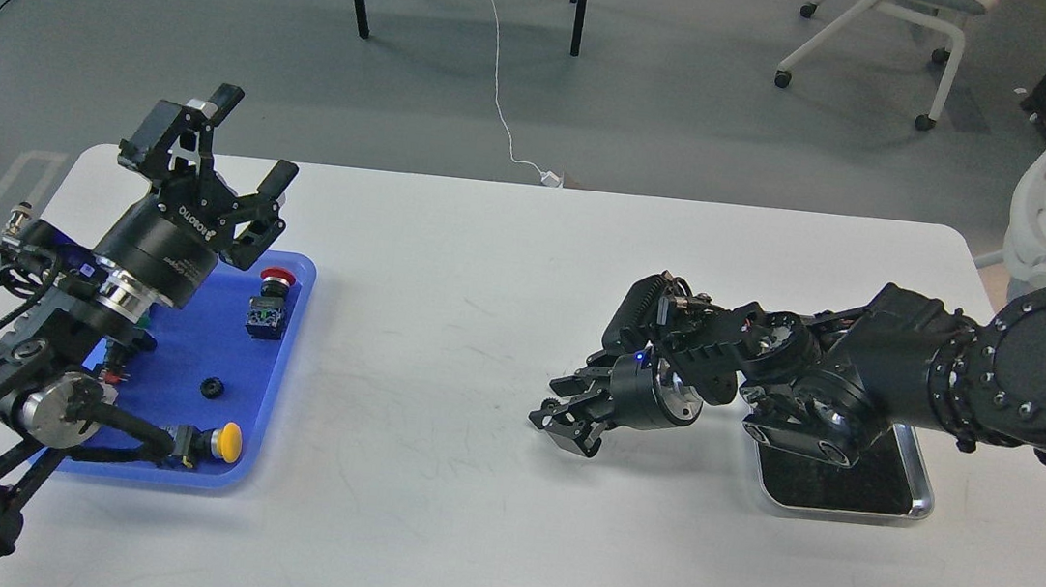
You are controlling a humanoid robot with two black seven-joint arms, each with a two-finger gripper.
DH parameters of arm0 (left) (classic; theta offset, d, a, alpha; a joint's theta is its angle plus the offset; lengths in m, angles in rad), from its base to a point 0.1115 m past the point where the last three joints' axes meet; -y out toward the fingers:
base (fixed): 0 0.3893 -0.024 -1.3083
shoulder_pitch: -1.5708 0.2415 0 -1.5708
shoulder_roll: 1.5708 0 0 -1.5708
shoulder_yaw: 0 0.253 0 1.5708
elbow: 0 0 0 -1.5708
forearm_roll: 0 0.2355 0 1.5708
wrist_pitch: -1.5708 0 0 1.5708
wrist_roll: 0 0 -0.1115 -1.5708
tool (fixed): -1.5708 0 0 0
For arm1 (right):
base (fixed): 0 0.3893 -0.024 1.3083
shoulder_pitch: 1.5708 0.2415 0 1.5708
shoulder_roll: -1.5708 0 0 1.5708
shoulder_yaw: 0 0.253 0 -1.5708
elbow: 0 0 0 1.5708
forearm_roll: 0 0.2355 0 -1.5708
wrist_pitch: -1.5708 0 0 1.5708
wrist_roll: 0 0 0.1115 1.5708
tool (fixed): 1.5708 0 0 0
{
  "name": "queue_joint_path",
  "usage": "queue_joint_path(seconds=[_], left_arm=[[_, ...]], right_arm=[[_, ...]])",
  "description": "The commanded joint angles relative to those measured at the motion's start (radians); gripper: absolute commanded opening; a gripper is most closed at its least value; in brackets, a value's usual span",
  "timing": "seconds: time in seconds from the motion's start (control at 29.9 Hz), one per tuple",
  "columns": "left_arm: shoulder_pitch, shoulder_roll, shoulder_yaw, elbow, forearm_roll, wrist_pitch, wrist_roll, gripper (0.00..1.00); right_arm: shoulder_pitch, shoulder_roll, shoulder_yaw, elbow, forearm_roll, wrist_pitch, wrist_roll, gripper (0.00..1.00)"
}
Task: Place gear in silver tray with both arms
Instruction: 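Lower the right gripper onto the black gear and grasp it, then carry the gear into the silver tray and open the right gripper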
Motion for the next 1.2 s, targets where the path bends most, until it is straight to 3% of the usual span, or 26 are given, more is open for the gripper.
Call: queue_joint_path(seconds=[0.0,0.5,1.17], left_arm=[[0.001,0.002,0.0,-0.003,0.0,0.001,0.0,0.98],[0.011,0.005,-0.001,-0.012,0.0,0.001,0.001,0.98],[0.021,0.002,-0.008,-0.04,0.0,0.002,0.006,0.98]], right_arm=[[-0.01,0.0,0.0,-0.004,0.0,-0.002,0.0,0.45],[-0.022,0.0,0.0,-0.024,-0.001,0.0,0.0,0.13],[0.152,0.0,-0.003,0.068,-0.01,0.003,0.0,0.13]])
